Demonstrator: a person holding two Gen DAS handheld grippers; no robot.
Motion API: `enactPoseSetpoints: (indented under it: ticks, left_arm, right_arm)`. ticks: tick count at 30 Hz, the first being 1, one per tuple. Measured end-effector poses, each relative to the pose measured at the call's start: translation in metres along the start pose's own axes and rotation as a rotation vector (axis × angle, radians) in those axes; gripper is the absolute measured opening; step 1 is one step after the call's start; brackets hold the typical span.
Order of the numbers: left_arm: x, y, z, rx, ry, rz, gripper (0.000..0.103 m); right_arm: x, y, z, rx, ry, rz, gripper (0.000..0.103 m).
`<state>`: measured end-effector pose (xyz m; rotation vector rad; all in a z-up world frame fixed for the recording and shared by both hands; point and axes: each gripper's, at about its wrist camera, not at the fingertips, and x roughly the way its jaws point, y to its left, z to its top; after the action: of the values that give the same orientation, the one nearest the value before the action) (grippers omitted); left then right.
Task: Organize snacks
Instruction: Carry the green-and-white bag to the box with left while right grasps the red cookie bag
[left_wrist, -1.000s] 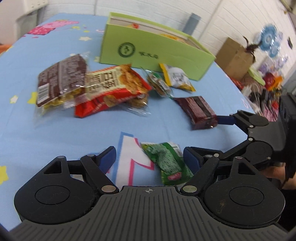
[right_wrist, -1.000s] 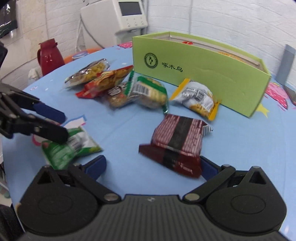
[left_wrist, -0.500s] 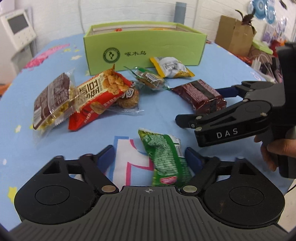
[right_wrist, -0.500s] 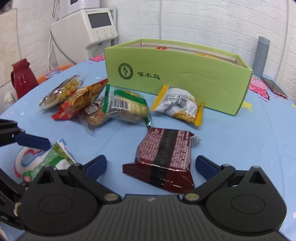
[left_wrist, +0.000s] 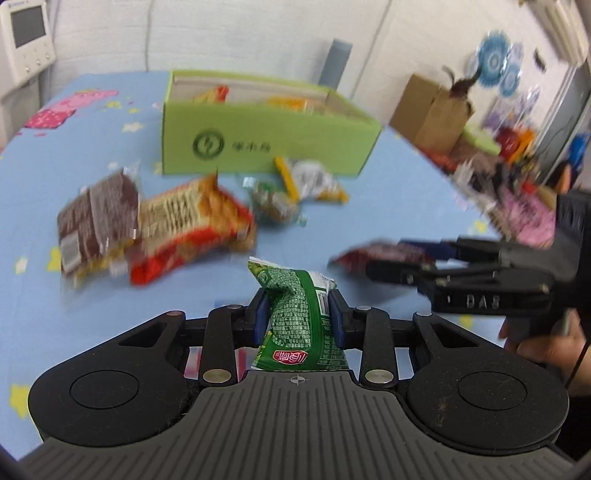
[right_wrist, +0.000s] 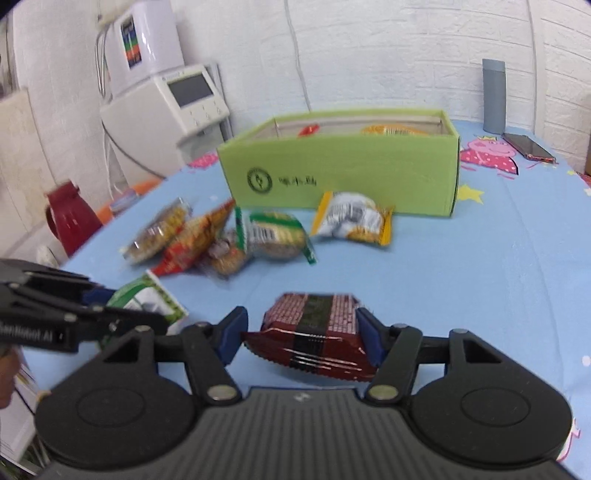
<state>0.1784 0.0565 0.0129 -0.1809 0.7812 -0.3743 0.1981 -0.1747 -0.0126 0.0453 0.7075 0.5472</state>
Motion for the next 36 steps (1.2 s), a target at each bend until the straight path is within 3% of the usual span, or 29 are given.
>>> enactPoseSetpoints:
  ticks: [2, 3, 4, 5, 7, 8, 10, 11, 13, 19, 24, 27, 31, 36]
  left_arm:
    - [-0.002, 0.005, 0.027, -0.001, -0.041, -0.029, 0.015]
    - [-0.001, 0.007, 0.041, -0.003, -0.054, -0.026, 0.015]
    - [0.000, 0.008, 0.053, 0.006, -0.071, -0.020, 0.015]
    - [0.001, 0.009, 0.068, 0.026, -0.098, -0.014, 0.015]
    - [0.009, 0.016, 0.091, 0.020, -0.109, 0.010, 0.015]
    - [0.012, 0.017, 0.095, 0.027, -0.112, 0.000, 0.015]
    - [0.016, 0.017, 0.089, 0.054, -0.102, -0.059, 0.016]
    - [0.020, 0.017, 0.083, 0.048, -0.079, -0.090, 0.016]
    - [0.030, 0.015, 0.066, 0.034, -0.026, -0.130, 0.015]
    - [0.038, 0.007, 0.021, 0.006, 0.040, -0.128, 0.012]
    - [0.038, 0.009, 0.006, 0.012, 0.047, -0.021, 0.013]
    - [0.037, 0.007, 0.000, 0.053, 0.025, 0.062, 0.033]
    - [0.038, 0.007, -0.003, 0.066, 0.031, 0.062, 0.041]
    - [0.043, 0.013, 0.000, -0.055, 0.040, 0.027, 0.046]
  right_arm:
    - [-0.004, -0.003, 0.016, 0.004, -0.032, 0.016, 0.062]
    - [-0.003, -0.004, 0.026, 0.000, -0.048, 0.013, 0.053]
    - [0.000, -0.009, 0.048, -0.005, -0.071, 0.020, 0.033]
    - [0.004, -0.014, 0.060, -0.004, -0.076, 0.035, 0.031]
    - [0.011, -0.018, 0.067, -0.008, -0.052, 0.039, 0.038]
    - [0.016, -0.020, 0.065, -0.028, -0.043, 0.013, 0.062]
    - [0.016, -0.019, 0.059, -0.033, -0.037, 0.019, 0.096]
    - [0.016, -0.018, 0.052, -0.041, -0.027, 0.011, 0.099]
    - [0.014, -0.015, 0.038, -0.072, -0.006, -0.020, 0.099]
    - [0.029, -0.006, 0.019, -0.107, 0.049, -0.115, 0.099]
    - [0.059, -0.005, 0.011, -0.118, 0.107, -0.128, 0.099]
    - [0.068, -0.001, 0.004, -0.167, 0.104, -0.133, 0.102]
    - [0.068, -0.005, 0.001, -0.180, 0.080, -0.097, 0.102]
    - [0.066, -0.007, 0.005, -0.179, 0.113, -0.101, 0.102]
